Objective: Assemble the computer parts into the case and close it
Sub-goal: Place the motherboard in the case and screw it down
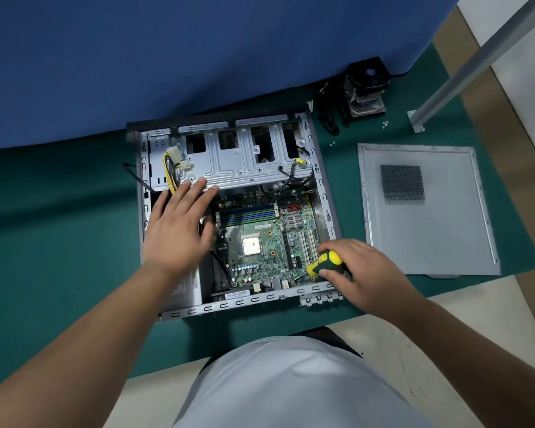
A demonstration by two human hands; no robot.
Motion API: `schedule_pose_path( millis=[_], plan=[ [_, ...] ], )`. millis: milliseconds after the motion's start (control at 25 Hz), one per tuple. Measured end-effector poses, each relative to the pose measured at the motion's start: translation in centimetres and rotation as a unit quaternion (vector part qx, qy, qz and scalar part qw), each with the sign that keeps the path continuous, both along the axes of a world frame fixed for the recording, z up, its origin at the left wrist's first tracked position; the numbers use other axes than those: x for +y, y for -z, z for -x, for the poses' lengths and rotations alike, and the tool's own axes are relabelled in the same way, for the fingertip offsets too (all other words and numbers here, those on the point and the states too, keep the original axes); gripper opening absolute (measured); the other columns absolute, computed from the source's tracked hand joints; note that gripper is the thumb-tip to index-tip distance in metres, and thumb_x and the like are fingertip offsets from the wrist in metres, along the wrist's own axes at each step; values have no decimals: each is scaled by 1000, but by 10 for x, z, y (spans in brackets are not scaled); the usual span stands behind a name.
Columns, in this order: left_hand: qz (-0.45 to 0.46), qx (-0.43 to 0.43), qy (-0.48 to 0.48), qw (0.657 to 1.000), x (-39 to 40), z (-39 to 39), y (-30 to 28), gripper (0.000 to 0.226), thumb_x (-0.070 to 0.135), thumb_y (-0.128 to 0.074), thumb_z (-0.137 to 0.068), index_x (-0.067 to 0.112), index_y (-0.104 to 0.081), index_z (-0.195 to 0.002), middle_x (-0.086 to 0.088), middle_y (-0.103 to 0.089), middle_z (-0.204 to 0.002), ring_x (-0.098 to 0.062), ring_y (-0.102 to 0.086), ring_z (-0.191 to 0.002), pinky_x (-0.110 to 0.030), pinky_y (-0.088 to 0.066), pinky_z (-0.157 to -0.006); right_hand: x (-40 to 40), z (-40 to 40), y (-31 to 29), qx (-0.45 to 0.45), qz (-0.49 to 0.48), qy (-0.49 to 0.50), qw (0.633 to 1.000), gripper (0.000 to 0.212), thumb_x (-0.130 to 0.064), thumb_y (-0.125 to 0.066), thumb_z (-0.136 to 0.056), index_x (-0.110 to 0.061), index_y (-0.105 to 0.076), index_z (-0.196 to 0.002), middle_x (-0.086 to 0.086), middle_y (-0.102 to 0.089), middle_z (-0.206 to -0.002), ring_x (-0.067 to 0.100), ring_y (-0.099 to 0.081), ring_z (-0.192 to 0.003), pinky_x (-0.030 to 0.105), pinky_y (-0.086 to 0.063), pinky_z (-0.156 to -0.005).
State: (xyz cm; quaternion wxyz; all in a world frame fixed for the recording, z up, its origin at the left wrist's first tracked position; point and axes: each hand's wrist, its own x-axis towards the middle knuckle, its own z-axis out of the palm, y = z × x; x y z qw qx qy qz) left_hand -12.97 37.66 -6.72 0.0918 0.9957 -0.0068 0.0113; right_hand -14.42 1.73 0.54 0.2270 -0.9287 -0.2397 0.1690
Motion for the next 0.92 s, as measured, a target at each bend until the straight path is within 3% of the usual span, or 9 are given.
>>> schedule_pose_path(
  millis=[400,560,680,800,920],
  plan=[
    [-3,4,3,1000,0,-1,-1,64,41,-35,-97,38,-26,-160,12,-26,-168,-13,-18,-157,-43,-9,-128,3,0,6,-29,19,-15,999,36,-33,-74,-93,-18,-65,-124,-3,-71,-113,20,-64,-103,32,-46,-92],
    [-4,8,3,1000,0,0,-2,65,40,-36,-96,38,-26,-160,11,-26,-168,-13,-18,-157,-42,-9,-128,9,-1,5,-52,35,-16,998,35,-42,-79,-86,-19,-68,-110,-3,-71,-98,21,-65,-88,30,-48,-80],
    [2,6,4,1000,0,0,-2,65,40,-37,-96,38,-27,-160,11,-26,-168,-13,-18,-157,-42,-9,-128,23,-2,3,-100,104,-52,988,36,-54,-66,-91,-19,-69,-102,-3,-69,-86,22,-64,-81,35,-50,-75],
    [4,2,3,1000,0,0,-2,65,39,-37,-95,38,-27,-160,11,-27,-168,-13,-18,-156,-42,-11,-128,32,-2,-6,-60,120,-62,989,41,-57,-46,-99,-21,-61,-110,-5,-62,-100,18,-59,-86,34,-48,-73],
    [6,1,3,1000,0,0,0,65,38,-38,-94,38,-28,-159,12,-27,-167,-14,-19,-156,-42,-12,-128,34,-6,-14,40,58,-61,996,37,-45,-42,-102,-24,-57,-128,-6,-61,-115,18,-62,-86,34,-52,-70]
  ],
)
